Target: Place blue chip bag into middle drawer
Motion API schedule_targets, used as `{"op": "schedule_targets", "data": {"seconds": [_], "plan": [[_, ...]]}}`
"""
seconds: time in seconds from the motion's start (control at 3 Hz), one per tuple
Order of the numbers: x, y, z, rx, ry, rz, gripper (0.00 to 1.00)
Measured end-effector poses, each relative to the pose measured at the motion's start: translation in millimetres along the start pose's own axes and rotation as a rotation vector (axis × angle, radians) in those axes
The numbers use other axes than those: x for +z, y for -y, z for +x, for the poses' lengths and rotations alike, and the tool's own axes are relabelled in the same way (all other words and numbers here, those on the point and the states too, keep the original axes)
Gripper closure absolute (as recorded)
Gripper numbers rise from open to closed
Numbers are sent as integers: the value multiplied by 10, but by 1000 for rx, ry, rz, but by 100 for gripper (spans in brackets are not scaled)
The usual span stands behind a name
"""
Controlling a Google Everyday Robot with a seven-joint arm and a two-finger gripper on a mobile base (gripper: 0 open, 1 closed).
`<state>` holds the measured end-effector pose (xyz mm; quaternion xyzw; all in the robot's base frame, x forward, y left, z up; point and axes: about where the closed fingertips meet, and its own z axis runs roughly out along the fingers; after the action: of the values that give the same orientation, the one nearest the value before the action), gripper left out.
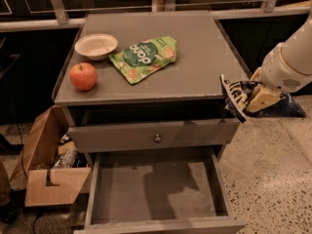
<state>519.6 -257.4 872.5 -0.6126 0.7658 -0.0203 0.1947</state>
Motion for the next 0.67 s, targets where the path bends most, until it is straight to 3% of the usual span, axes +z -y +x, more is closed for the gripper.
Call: {"op": "schedule_targets", "data": {"seconds": [0.33,0.67], "plan": [[282,-263,40,24,-5,-65,100],[715,-682,87,56,-10,-157,100]]}}
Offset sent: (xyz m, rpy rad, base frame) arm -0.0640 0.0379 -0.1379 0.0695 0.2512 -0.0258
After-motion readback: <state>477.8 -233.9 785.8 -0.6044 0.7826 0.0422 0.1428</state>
